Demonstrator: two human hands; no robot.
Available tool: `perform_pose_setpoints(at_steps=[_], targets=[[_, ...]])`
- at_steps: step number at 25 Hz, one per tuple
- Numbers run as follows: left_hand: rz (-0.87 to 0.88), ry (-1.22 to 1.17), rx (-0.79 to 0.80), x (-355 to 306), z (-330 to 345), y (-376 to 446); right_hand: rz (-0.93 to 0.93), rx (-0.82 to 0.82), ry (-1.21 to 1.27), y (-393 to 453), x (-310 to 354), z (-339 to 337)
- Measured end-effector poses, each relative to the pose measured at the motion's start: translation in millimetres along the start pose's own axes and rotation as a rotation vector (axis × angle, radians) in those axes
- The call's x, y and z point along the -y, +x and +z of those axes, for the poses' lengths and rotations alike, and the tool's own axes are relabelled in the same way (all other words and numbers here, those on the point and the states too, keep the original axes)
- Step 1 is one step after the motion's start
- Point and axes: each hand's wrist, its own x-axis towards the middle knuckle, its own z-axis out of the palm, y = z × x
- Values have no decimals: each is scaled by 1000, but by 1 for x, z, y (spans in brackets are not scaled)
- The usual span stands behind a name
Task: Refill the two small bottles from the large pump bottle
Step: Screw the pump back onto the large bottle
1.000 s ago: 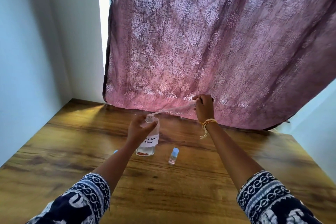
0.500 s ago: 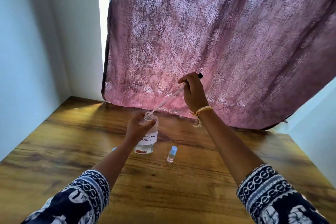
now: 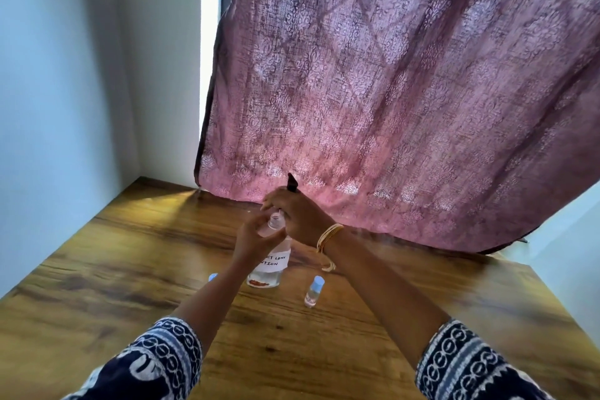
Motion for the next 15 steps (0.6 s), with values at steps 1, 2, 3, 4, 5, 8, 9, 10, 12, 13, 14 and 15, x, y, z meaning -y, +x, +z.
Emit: perform_pose_setpoints(at_steps=[1, 2, 3, 4, 5, 8, 9, 10, 12, 13, 14, 15], targets=[[19, -3, -4, -1, 0, 0, 8, -8, -13, 0, -1, 1], [33, -7, -5, -2, -1, -1, 16, -4, -30, 0, 0, 1], [43, -13, -5, -3, -1, -1, 27, 8, -47, 1, 2, 1], [45, -17, -2, -4, -1, -2, 38, 20, -56, 1, 3, 1], [46, -17, 1, -5, -1, -3, 39, 26, -56, 1, 5, 1], [15, -3, 13, -6, -2, -5, 23, 65, -138, -4, 8, 9], [0, -6, 12, -5, -2, -6, 56, 102, -194, -6, 8, 12], [-6, -19, 5, -5, -2, -6, 80, 116, -229, -9, 8, 15], [10, -29, -14, -3, -1, -5, 25, 2, -233, -16, 5, 19], [20, -26, -7, -3, -1, -5, -22, -107, -217, -21, 6, 19], [22, -24, 8, -5, -1, -6, -44, -226, -184, -25, 5, 20], [15, -24, 19, -5, -1, -5, -28, -338, -132, -29, 4, 19]])
